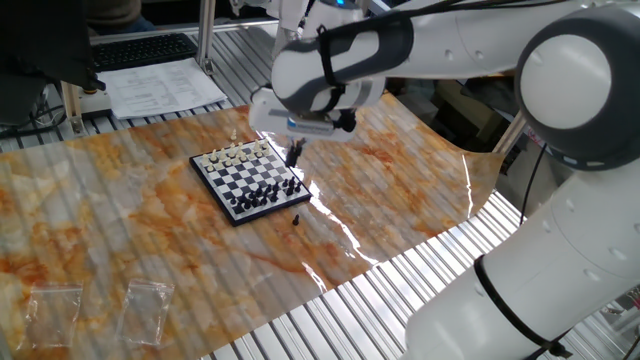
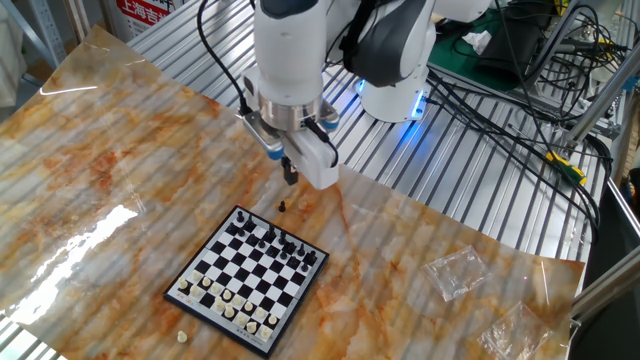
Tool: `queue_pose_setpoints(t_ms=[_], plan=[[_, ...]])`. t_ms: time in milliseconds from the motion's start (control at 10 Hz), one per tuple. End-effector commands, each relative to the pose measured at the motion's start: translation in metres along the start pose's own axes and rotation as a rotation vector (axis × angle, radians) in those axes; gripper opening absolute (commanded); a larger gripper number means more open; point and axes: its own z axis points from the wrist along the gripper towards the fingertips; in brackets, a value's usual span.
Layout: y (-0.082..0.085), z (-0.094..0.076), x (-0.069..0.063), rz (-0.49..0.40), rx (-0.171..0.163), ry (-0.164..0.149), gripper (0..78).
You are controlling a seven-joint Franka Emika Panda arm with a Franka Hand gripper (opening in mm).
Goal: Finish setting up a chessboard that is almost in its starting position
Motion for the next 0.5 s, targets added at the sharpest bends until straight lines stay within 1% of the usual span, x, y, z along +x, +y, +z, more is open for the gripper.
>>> queue_pose_setpoints(t_ms=[100, 300, 400, 500], plan=[[-0.018, 0.015, 0.001, -0.055, 0.01, -0.004, 0.0], [-0.024, 0.022, 0.001, -0.075, 0.011, -0.004, 0.0], [-0.024, 0.025, 0.002, -0.078, 0.018, -0.006, 0.0], [-0.025, 0.03, 0.005, -0.082, 0.034, -0.013, 0.0]])
